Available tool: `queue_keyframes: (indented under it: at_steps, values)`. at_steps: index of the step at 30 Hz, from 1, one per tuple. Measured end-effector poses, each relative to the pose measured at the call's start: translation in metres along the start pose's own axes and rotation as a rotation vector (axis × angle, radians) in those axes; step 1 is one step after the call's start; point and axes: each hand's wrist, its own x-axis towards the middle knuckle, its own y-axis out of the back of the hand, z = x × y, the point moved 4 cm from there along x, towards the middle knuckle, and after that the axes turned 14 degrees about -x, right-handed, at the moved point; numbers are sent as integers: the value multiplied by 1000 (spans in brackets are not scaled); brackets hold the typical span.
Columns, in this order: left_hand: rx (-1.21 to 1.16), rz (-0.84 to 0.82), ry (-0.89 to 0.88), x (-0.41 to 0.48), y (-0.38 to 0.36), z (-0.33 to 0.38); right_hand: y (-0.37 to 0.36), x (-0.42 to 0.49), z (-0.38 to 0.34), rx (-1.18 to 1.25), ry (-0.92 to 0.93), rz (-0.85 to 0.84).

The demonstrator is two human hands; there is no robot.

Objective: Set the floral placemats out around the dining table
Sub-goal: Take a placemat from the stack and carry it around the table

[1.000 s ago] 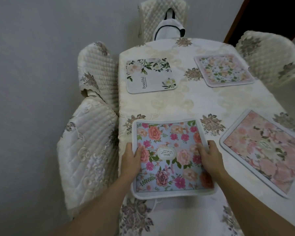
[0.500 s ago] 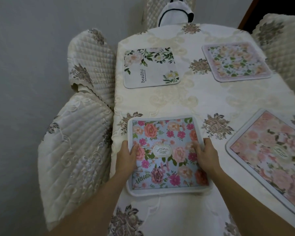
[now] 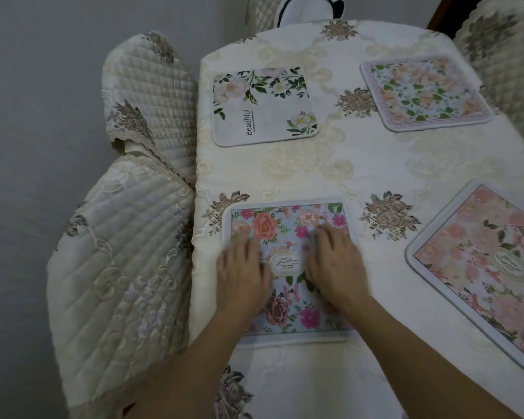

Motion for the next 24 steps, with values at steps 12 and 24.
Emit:
queue_keyframes:
  at_steps: [12,24]
  values:
    - [68,-161,-64,-6,-28,-18,-26,-4,25,-91,168,-184]
    - [65,-281,-87,1,16,6,16,-14,31,-5,33,-227]
